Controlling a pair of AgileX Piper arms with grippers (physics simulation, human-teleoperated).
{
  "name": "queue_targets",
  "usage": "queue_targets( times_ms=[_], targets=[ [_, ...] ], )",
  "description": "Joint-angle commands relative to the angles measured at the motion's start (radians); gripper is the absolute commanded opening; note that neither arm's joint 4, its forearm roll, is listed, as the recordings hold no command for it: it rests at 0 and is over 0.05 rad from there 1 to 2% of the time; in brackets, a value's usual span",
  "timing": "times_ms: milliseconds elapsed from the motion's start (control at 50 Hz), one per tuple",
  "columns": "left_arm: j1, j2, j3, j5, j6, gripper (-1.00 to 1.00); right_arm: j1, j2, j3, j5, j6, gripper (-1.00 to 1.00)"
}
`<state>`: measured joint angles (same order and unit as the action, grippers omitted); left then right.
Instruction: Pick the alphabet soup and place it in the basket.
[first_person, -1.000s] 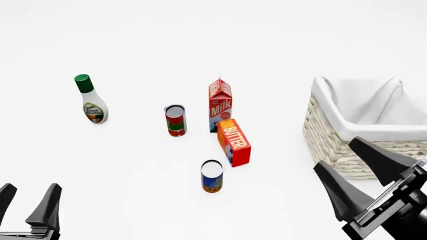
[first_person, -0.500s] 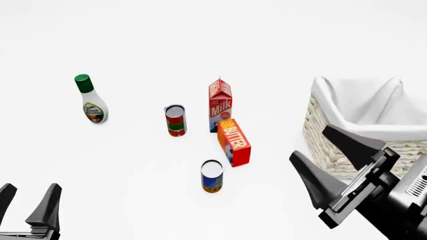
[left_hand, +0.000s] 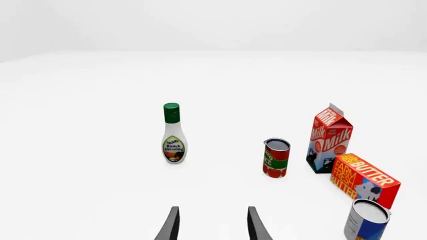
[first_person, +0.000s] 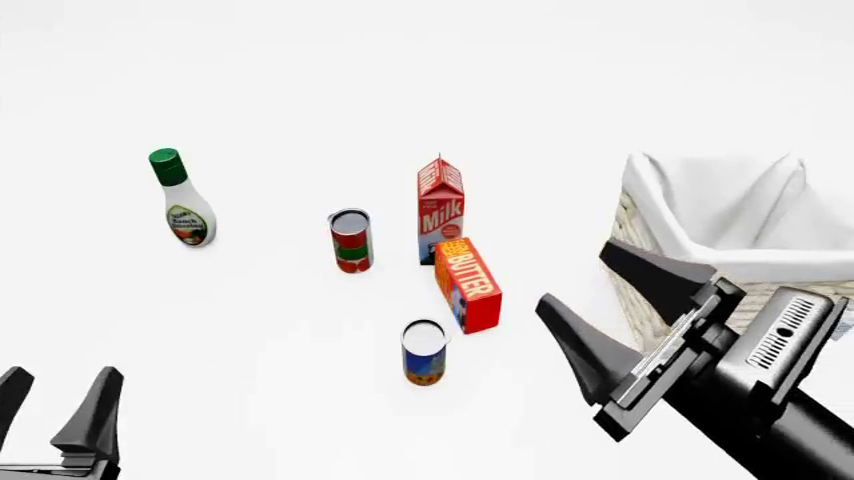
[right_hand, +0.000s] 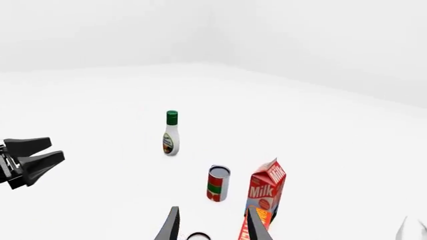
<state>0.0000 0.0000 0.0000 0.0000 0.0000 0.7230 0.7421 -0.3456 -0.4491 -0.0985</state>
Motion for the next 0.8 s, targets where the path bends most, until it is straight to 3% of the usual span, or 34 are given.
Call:
queue_targets(
  times_ms=[20,800],
  targets=[
    [0.0,0.0,0.0,0.0,0.0,1.0,0.025,0.061,-0.012,-0.04,-0.003,1.0],
    [0.0,0.0,0.0,0.0,0.0,1.0,0.057,0.323,-0.033,-0.198,0.02,1.0]
  ],
)
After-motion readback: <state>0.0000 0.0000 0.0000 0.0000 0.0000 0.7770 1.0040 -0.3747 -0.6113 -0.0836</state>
